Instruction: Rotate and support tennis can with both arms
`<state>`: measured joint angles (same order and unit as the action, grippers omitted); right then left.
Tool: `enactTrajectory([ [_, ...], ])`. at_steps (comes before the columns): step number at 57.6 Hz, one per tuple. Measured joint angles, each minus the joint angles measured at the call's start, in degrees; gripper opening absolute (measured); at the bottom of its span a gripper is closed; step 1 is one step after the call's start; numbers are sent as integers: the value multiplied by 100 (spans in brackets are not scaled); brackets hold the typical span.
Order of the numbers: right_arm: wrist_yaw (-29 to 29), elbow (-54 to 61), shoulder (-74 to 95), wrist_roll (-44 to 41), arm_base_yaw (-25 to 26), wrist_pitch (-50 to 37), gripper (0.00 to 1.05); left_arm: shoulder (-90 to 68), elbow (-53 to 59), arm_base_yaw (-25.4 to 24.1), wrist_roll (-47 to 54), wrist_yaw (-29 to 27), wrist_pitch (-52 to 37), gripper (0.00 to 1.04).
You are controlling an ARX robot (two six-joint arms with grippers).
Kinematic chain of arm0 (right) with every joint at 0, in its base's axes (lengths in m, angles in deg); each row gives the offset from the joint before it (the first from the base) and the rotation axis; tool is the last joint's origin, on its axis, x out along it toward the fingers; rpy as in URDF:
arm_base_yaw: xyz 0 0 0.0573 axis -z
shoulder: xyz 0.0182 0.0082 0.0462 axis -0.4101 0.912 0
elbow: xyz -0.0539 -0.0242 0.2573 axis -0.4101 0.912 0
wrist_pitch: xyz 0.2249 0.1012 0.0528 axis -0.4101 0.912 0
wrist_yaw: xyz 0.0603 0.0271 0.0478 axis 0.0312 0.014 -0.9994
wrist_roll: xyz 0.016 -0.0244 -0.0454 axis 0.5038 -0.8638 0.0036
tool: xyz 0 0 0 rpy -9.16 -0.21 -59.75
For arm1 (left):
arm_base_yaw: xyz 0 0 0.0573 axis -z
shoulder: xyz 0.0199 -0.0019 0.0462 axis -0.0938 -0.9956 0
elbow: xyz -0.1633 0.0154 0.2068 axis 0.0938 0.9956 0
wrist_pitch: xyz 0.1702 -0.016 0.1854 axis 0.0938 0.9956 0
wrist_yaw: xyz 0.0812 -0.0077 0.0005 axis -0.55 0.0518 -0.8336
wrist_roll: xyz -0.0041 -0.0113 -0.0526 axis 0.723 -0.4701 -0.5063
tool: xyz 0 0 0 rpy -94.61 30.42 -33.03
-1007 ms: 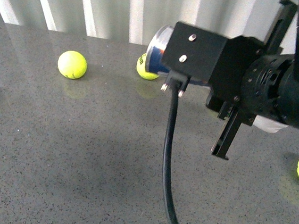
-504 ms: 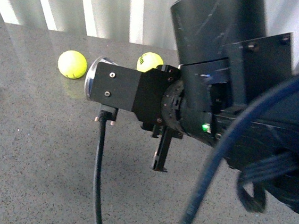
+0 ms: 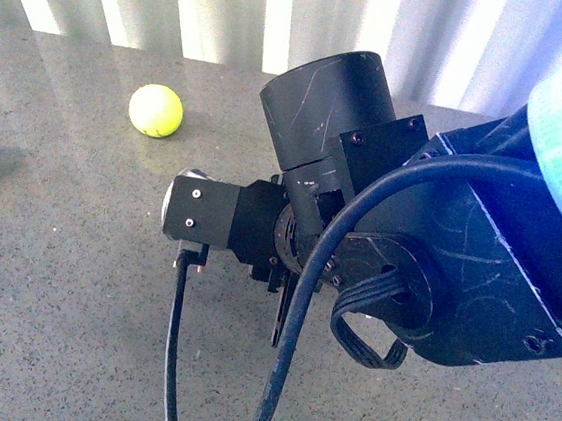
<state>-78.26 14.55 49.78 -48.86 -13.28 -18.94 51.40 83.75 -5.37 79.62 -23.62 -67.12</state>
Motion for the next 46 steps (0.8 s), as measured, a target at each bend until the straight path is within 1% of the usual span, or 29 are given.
enactTrajectory([
  [15, -33, -83, 155, -48, -7, -208, 12, 0, 0, 0, 0, 0, 0, 98],
  [18, -92, -83, 155, -39, -7, -210, 22, 0, 0, 0, 0, 0, 0, 98],
  [20, -114, -81, 155, -33, -7, -219, 26, 0, 0, 0, 0, 0, 0, 98],
  [25, -293, -13, 155, -15, -11, -225, 40, 0, 0, 0, 0, 0, 0, 98],
  [29, -350, 55, 155, -17, -11, -229, 49, 0, 0, 0, 2, 0, 0, 98],
  [32, -374, 109, 146, -17, -11, -229, 58, 0, 0, 0, 0, 0, 0, 98],
  [39, -407, 254, 94, -22, 2, -247, 74, 0, 0, 0, 0, 0, 0, 98],
  [46, -428, 472, -48, -66, 33, -306, 93, 0, 0, 0, 0, 0, 0, 98],
])
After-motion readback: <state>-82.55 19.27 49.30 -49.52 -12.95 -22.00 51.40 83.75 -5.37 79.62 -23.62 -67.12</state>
